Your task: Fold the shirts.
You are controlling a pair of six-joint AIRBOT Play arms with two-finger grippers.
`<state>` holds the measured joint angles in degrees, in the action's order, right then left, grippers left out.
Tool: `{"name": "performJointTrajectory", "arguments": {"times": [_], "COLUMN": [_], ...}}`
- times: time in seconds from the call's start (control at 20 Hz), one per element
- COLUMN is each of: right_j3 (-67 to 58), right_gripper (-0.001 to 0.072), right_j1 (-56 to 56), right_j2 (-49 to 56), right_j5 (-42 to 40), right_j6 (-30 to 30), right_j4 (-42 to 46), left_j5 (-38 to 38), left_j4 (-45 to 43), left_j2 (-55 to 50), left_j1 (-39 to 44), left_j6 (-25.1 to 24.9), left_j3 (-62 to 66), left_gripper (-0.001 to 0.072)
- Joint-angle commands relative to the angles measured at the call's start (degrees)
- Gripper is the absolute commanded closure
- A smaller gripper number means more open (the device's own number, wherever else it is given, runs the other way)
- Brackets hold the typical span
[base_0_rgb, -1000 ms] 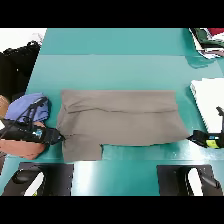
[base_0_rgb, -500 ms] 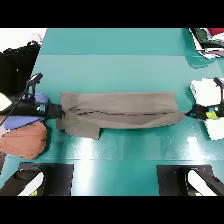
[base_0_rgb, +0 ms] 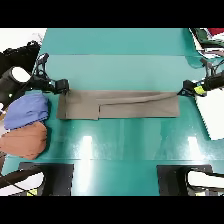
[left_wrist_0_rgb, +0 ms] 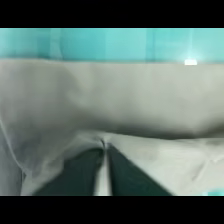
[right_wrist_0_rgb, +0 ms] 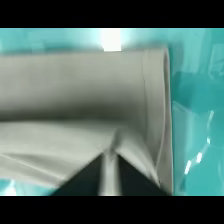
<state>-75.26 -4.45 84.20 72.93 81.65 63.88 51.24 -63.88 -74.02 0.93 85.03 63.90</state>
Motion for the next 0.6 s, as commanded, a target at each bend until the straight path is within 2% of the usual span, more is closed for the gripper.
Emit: {"name": "performJointTrajectory", "arguments": {"times": [0.0,0.05,0.25,0.3,0.35,0.4,0.45,0.55], "right_j3": [-5.6,-5.95,-1.92,0.35,2.6,4.98,6.75,9.4], "right_gripper": [0.032,0.032,0.0321,0.032,0.0309,0.0178,0.0117,0.0115], "right_j1": [-1.2,-2.14,-7.56,-9.11,-10.43,-11.63,-12.48,-13.77], "right_j2": [5.46,5.77,5.73,5.75,5.77,5.88,6.32,8.28], "right_j5": [0.39,1.57,8.61,8.72,8.15,6.95,6.14,6.14], "right_j6": [0.09,-1.53,-6.58,-7.32,-8.02,-8.81,-8.92,-11.23], "right_j4": [-5.38,-6.6,-7.32,-7.39,-7.41,-7.52,-8.04,-12.41], "left_j5": [-0.79,1.33,10.54,11.02,11.02,10.71,10.23,9.51], "left_j4": [-0.02,-0.07,1.11,1.62,2.29,3.48,5.09,8.22], "left_j2": [-2.21,-2.1,-2.03,-2.03,-2.03,-2.03,-2.05,-2.05], "left_j1": [-0.04,-0.04,0.02,0.04,0.04,0.04,0.04,0.04], "left_j6": [0.26,-0.02,0.0,0.0,-0.09,-1.09,-1.73,-2.08], "left_j3": [2.67,3.13,4.17,4.17,4.17,4.17,4.17,4.17], "left_gripper": [0.012,0.0167,0.0166,0.0287,0.0532,0.0673,0.0679,0.0679]}}
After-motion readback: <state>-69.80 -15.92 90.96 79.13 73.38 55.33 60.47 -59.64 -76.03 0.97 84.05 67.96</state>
